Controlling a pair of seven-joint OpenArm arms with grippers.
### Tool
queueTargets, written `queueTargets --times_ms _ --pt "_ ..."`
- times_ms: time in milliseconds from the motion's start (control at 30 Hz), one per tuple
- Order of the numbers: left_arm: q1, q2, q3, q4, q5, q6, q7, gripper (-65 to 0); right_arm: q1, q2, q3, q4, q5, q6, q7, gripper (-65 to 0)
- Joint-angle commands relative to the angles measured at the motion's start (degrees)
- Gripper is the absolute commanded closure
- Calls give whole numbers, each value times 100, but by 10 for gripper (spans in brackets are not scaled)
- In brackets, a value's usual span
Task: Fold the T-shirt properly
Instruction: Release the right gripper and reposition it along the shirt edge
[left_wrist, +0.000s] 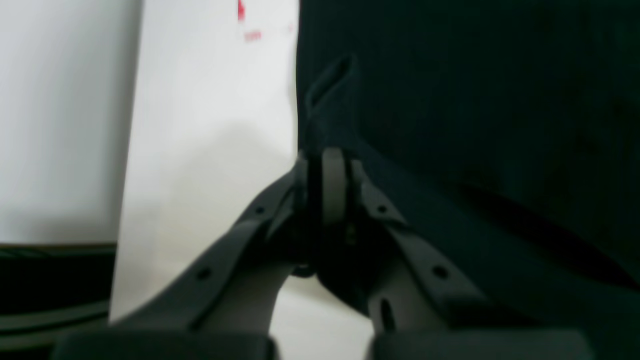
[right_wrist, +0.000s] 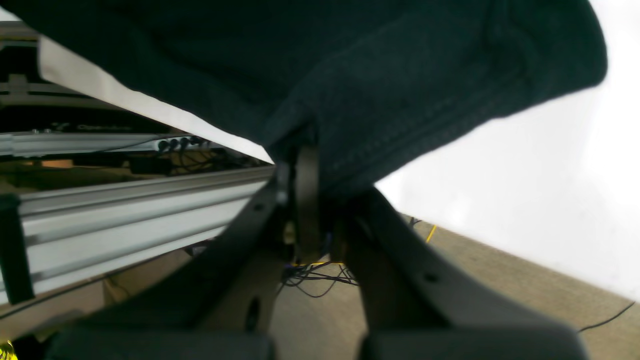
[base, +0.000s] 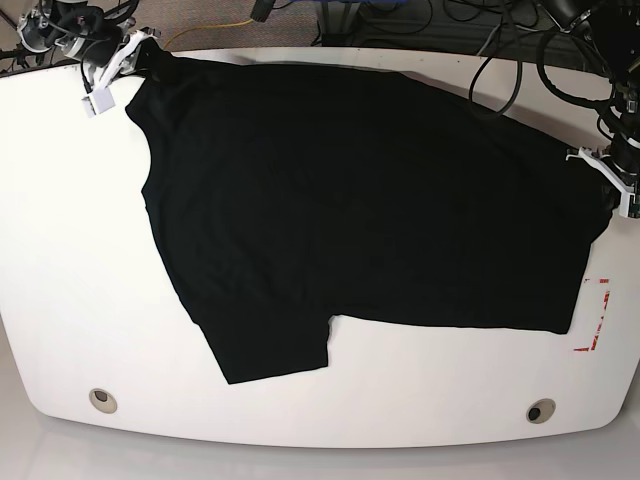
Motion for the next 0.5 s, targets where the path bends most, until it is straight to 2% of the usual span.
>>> queueTargets --times_ms 0,67,233,467 --pt "-297 -91 -15 233 -54 16 -111 0 102 274 58 107 327 134 60 0" --pt "-464 -65 -15 242 -54 16 -111 0 216 389 58 71 459 244 60 0" --pt "-930 67 -15 207 192 16 -111 0 709 652 40 54 608 244 60 0" --pt "-1282 67 21 -294 377 16 -111 0 1535 732 -232 -579 555 244 60 0"
